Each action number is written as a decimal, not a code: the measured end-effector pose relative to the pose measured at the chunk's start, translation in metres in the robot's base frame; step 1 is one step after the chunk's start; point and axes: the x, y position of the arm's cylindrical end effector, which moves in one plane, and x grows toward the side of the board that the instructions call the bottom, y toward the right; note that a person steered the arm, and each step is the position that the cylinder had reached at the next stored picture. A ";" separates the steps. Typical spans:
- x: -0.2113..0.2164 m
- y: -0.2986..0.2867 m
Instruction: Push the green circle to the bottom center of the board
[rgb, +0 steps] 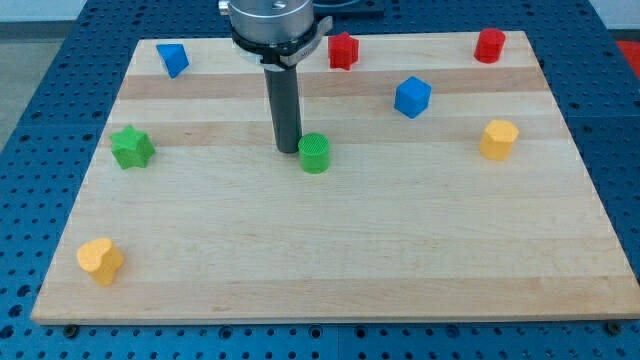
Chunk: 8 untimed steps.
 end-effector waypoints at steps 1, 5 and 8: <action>-0.014 0.012; 0.063 0.061; 0.149 0.070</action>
